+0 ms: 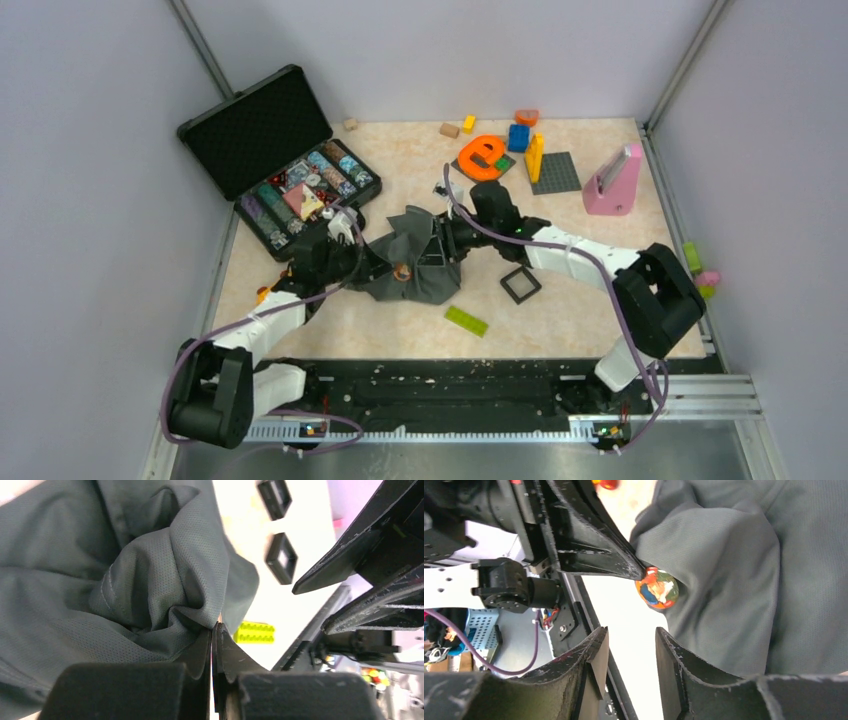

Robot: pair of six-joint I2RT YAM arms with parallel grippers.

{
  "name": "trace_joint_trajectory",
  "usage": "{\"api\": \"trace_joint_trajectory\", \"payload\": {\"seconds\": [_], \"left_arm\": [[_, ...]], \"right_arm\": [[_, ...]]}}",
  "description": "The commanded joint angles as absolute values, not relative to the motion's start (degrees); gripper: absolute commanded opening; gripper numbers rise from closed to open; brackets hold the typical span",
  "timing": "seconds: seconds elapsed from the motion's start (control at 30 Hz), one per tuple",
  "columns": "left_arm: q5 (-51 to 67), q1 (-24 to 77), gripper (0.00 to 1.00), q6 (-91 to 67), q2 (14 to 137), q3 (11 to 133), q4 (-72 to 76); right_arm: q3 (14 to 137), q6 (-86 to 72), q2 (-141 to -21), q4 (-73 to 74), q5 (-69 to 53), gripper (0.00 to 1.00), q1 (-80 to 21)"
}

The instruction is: Remove the brooch from the garment

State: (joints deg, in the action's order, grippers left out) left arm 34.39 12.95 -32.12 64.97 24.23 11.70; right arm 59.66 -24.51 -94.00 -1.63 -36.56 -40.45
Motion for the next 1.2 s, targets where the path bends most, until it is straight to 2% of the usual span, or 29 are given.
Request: {"api": "trace_joint_trajectory", "payload": {"seconds": [0.0, 0.1, 0.2, 0.9, 1.07, 1.17], "left_arm": [[43.81, 11.77, 0.00, -43.11, 64.02, 25.88, 20.91], [47.89, 11.07, 0.00, -48.48, 65.55, 25.78, 26.45], [50.97, 10.33, 0.00, -52.03, 67.56, 26.05, 30.15], [51.81, 9.94, 0.00, -51.05, 66.50, 27.52, 27.70], [52.31, 9.93, 0.00, -51.38, 67.18, 27.60, 28.38], [52.54, 9.91, 0.00, -51.30, 67.66, 27.49, 28.65]], "right_arm": [[57.93, -24.91, -87.79, -5.08, -36.66, 0.44, -41.65], [54.38, -31.36, -85.54, -12.96, -38.57, 0.51, -41.75], [52.89, -36.27, -85.36, -17.25, -38.22, 0.52, -41.75], [53.68, -36.07, -89.55, -12.99, -30.63, 0.48, -41.48], [53.54, -38.28, -91.31, -18.32, -35.56, 0.39, -41.53], [53.97, -39.06, -91.87, -19.47, -36.31, 0.30, -41.70]]}}
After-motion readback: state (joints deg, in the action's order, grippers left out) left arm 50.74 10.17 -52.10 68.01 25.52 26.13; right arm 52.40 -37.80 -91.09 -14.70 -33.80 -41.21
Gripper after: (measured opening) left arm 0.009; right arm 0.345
